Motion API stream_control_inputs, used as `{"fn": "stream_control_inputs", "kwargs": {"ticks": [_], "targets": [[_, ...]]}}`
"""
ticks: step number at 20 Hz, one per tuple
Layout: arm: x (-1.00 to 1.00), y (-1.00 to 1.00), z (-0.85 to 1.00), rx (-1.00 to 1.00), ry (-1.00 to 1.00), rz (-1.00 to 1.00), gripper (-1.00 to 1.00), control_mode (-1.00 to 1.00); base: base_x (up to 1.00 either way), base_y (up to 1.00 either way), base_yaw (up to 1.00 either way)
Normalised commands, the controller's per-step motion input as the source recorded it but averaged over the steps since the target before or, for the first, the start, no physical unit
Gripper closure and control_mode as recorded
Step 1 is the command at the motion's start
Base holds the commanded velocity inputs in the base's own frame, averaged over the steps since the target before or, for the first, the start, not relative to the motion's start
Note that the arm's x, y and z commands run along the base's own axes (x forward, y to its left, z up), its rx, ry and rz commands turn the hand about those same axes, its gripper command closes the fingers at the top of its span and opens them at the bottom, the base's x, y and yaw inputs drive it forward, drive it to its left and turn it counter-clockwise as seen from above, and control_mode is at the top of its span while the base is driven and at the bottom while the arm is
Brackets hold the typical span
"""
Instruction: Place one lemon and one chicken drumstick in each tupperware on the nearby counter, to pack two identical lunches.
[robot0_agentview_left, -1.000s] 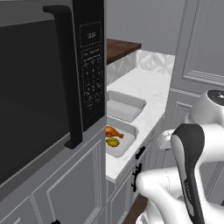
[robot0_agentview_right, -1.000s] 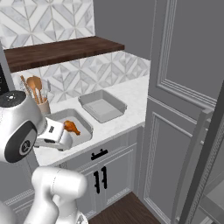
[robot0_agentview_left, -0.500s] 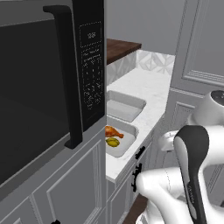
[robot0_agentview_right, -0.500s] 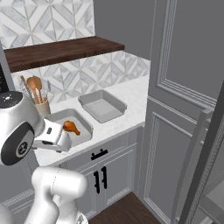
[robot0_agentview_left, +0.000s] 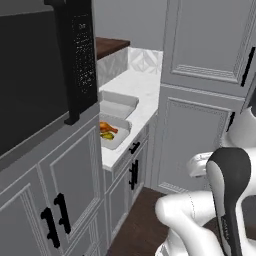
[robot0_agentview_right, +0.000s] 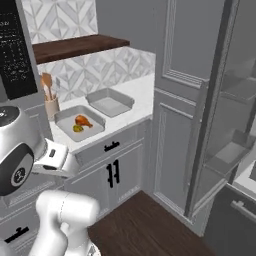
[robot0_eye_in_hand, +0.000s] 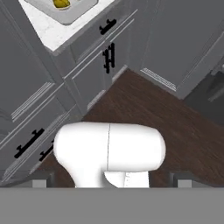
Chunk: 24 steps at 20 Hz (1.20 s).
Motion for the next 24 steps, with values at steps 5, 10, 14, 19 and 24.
{"fn": "stream_control_inputs", "kwargs": {"ticks": [5, 10, 14, 19, 24], "targets": [[0.00, 0.00, 0.00, 0.00, 0.00, 0.00, -1.00, 1.00, -0.69, -0.76, -0.43], [0.00, 0.00, 0.00, 0.00, 0.00, 0.00, -1.00, 1.00, -0.20, -0.90, -0.57], [0.00, 0.00, 0.00, 0.00, 0.00, 0.00, -1.00, 1.00, 0.00, -0.28, -0.89], [0.00, 0.00, 0.00, 0.00, 0.00, 0.00, -1.00, 1.00, 0.27, 0.04, -0.76], [0.00, 0.00, 0.00, 0.00, 0.00, 0.00, -1.00, 1.00, 0.74, 0.06, -0.01]]}}
